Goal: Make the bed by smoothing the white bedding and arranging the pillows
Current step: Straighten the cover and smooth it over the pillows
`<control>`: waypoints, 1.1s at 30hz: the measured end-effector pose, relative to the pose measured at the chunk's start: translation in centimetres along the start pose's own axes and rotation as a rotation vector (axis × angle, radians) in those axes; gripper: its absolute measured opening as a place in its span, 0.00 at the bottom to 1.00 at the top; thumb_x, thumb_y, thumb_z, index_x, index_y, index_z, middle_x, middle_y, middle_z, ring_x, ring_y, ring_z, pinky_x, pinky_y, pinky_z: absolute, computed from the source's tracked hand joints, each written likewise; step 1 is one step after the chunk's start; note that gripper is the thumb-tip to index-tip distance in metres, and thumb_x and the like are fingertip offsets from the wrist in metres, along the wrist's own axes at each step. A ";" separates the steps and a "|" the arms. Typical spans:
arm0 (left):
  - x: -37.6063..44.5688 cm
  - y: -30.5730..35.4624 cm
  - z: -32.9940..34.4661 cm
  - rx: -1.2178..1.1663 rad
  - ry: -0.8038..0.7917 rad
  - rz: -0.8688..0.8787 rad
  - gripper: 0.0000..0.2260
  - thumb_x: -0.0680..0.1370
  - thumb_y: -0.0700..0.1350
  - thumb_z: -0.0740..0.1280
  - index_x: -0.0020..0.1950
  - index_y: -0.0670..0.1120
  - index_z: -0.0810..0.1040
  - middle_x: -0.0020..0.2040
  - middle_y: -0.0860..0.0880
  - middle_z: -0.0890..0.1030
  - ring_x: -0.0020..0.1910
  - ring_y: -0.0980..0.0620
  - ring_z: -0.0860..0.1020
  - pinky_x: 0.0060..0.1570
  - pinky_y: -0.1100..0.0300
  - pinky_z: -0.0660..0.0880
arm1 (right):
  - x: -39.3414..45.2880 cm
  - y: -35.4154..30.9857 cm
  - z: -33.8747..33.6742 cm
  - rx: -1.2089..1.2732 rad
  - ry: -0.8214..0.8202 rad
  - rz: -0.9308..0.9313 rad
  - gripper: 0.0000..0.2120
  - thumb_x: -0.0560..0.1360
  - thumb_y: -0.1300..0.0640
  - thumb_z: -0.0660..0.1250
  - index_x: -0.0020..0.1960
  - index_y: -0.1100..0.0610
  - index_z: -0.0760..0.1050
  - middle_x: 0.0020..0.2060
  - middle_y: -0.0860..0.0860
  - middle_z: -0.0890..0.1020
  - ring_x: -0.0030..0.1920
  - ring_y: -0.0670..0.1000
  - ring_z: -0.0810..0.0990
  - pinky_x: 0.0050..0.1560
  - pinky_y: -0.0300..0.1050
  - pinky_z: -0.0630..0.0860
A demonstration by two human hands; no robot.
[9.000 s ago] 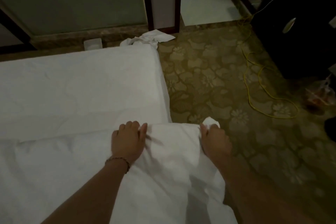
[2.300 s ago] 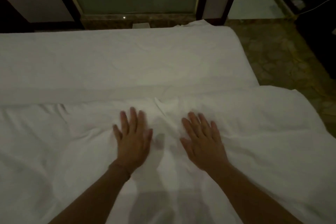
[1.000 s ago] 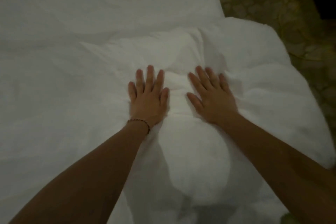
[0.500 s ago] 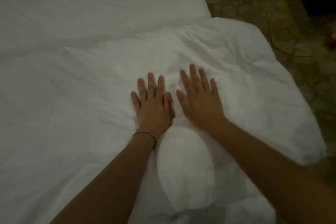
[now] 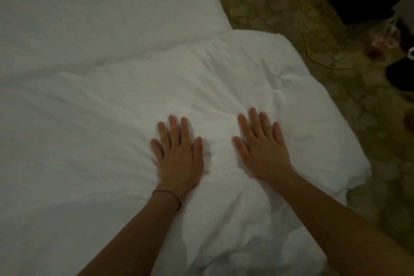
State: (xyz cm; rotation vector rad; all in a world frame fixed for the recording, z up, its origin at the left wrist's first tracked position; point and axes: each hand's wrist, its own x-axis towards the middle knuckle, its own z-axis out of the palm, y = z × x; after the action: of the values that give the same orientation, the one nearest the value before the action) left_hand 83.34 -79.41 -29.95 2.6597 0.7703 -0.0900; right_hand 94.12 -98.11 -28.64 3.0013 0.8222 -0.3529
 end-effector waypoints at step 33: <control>-3.1 3.4 2.6 0.133 -0.063 0.271 0.27 0.82 0.61 0.46 0.81 0.57 0.52 0.82 0.54 0.48 0.81 0.46 0.43 0.75 0.38 0.44 | -5.8 9.1 2.5 0.063 -0.083 0.313 0.31 0.80 0.33 0.36 0.79 0.41 0.36 0.79 0.43 0.39 0.79 0.50 0.37 0.77 0.58 0.39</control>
State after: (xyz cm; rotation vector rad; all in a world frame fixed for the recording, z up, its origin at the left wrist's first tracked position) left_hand 82.63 -84.58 -30.75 2.8444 0.3911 -0.1574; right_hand 93.30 -109.02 -30.26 3.0783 0.3320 -0.4960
